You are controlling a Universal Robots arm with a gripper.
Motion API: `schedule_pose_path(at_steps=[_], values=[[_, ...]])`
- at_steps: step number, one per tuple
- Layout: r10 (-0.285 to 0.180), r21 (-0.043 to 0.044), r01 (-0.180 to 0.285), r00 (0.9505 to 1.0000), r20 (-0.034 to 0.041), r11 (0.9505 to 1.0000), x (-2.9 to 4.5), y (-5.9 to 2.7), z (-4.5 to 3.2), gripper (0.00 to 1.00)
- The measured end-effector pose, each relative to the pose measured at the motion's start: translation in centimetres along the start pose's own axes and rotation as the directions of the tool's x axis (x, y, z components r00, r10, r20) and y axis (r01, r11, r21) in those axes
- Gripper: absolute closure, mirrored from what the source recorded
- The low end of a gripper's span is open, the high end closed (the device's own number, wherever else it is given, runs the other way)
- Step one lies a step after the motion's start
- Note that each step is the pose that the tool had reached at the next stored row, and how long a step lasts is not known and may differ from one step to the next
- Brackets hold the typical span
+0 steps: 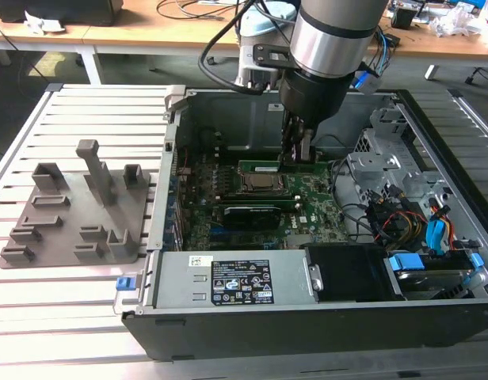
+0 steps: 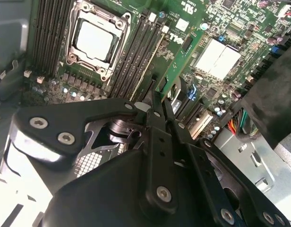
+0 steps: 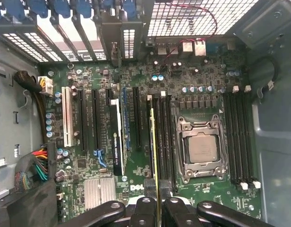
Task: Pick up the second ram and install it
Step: 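Insert the second ram into the second slot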
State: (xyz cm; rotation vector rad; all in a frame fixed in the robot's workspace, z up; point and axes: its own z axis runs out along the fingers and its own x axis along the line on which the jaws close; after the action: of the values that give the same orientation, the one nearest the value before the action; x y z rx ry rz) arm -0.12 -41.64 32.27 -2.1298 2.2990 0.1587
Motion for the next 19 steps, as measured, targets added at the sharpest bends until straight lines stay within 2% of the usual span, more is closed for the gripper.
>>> schedule_pose_path(at_steps=[5, 8, 15, 19], values=[[0.000, 0.0000, 0.000, 1.0000, 0.0002, 1.0000, 0.02, -0.02, 0.32, 0.86], [0.000, 0.0000, 0.000, 1.0000, 0.0000, 1.0000, 0.07, -0.07, 1.02, 0.86], [0.000, -0.0001, 0.000, 1.0000, 0.0000, 1.0000, 0.12, -0.12, 1.83, 0.86], [0.000, 0.0000, 0.000, 1.0000, 0.0002, 1.0000, -0.22, 0.13, 2.03, 0.86]])
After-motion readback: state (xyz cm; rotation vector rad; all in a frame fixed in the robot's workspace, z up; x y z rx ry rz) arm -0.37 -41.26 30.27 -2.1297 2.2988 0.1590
